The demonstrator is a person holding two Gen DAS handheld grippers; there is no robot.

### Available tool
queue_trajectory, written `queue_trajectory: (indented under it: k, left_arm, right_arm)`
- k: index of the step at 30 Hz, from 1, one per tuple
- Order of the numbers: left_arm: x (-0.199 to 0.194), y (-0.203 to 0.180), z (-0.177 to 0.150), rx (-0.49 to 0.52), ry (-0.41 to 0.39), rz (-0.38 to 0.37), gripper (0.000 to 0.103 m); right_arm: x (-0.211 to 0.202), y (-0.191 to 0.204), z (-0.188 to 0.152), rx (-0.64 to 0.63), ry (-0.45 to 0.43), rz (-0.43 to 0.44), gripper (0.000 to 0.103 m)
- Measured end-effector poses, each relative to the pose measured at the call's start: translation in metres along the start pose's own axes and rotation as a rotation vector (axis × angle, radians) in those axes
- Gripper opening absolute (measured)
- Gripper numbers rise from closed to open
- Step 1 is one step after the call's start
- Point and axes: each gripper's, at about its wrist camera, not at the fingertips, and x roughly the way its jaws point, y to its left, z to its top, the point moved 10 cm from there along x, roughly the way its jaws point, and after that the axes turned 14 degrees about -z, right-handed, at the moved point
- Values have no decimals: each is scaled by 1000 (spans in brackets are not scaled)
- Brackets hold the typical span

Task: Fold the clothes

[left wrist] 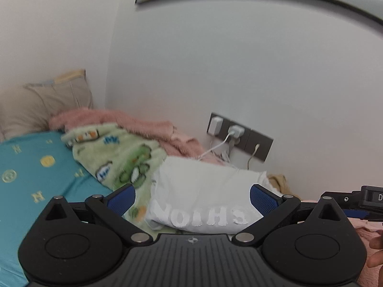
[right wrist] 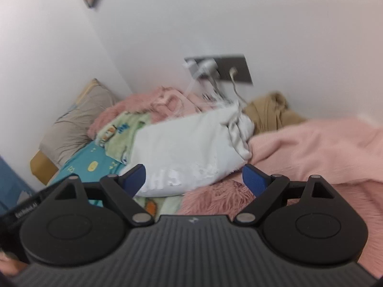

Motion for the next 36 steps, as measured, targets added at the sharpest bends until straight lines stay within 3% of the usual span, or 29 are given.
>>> queue_trajectory:
  k: [7, 14, 24, 36]
  left_arm:
    - [-97, -48, 8, 134, -97, 58, 103]
    - [-170, -75, -18, 121, -189, 62, 103]
    - [-201, -52, -63, 91, -232, 107, 103]
    - [-202, -20, -87, 105, -224, 144, 103]
  right_arm:
    - [-87, 14, -10, -73, -135, 41, 89]
    - [-141, 27, -46, -152, -239, 63, 89]
    - [-164, 57, -93, -225, -370, 58, 89]
    - [-153, 74, -111, -286, -421, -19, 89]
